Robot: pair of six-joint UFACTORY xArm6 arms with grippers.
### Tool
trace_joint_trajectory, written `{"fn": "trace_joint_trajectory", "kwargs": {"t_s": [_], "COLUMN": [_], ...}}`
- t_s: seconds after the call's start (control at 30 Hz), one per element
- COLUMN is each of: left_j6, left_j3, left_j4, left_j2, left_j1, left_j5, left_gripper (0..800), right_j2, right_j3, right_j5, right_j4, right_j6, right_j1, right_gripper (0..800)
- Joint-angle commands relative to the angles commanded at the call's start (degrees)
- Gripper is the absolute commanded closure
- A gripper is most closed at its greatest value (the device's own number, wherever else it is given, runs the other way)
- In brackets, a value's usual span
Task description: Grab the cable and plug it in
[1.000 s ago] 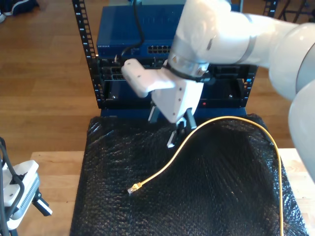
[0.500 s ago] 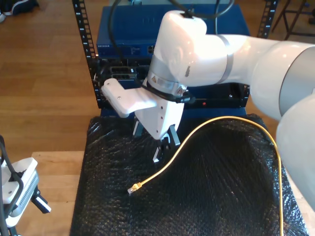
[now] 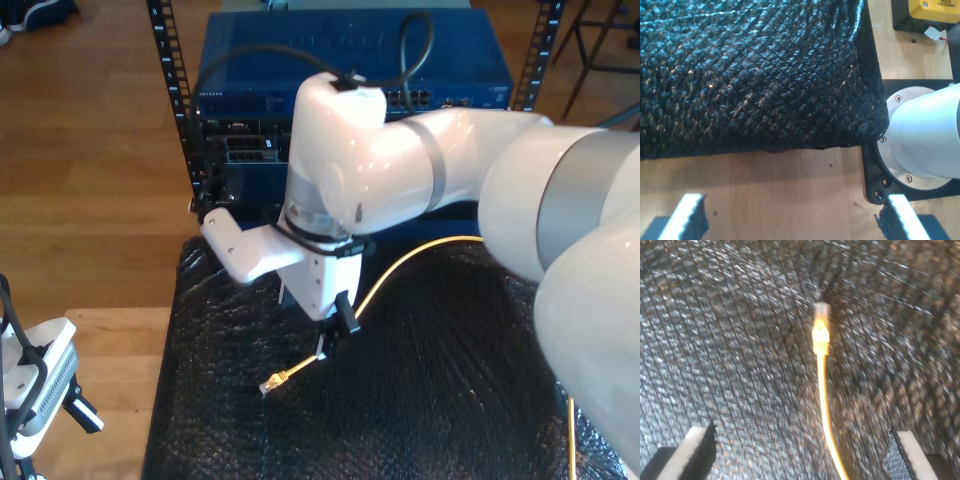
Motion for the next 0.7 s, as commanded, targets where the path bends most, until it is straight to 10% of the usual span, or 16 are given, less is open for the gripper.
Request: {"fn": "trace_joint_trajectory", "kwargs": {"t_s": [0.7], "left_j6": [-0.1], "left_j3": [0.2], "left_j4": [0.0], "left_j2": [1.3], "left_j1": [0.1], "left_j5": [-0.3], "left_gripper": [0], "right_j2": [1.5], "right_j3": [5.7], "right_j5": [-9.1], "right_j4": [-0.7], "right_j6": [2.6], "right_j1": [3.6], "right_gripper": [18]}}
